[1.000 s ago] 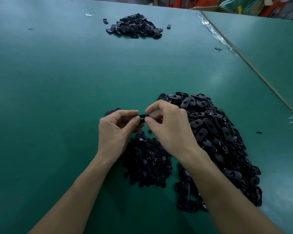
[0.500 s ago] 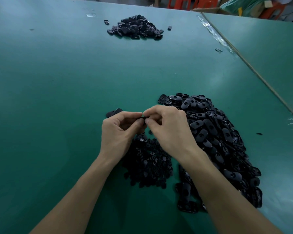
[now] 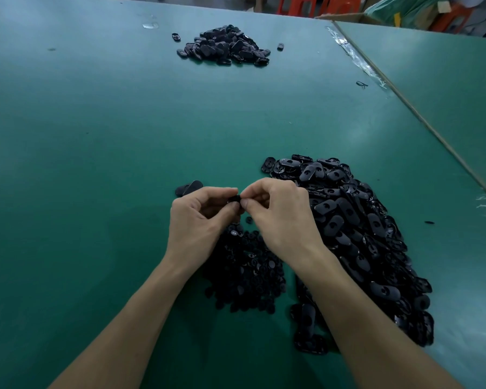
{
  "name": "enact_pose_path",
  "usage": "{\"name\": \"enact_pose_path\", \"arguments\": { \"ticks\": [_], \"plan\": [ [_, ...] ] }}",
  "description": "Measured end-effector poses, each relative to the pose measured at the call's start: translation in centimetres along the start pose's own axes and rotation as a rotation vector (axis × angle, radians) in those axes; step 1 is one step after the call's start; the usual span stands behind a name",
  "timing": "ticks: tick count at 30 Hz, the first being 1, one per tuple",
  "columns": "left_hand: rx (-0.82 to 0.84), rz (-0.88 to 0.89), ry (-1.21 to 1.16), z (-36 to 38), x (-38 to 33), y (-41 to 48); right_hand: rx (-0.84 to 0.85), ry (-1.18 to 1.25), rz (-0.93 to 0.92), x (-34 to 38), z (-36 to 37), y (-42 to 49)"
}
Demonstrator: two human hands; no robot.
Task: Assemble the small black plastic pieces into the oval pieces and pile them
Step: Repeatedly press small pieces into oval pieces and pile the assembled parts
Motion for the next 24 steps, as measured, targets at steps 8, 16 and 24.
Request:
{"name": "enact_pose_path", "arguments": {
  "ticks": [8, 16, 24],
  "plan": [
    [-0.021, 0.000, 0.013, -0.4, 0.2, 0.2, 0.002, 0.002, 0.025, 0.1, 0.6, -0.5],
    [-0.008, -0.007, 0.000, -0.3, 0.1, 0.1, -0.074, 0.023, 0.017, 0.3, 0.6, -0.9],
    [0.026, -0.017, 0.092, -0.3, 0.1, 0.1, -0.078, -0.058, 0.007, 0.2, 0.6, -1.0]
  ]
}}
Point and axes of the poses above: each hand's wrist, its own y-axis towards the middle knuckle, its own z-axis out of the palm, x = y × z, the point moved 7 cm from there along y, towards the middle knuckle, and after that the axes turned 15 degrees about -y, right-handed, at the moved point
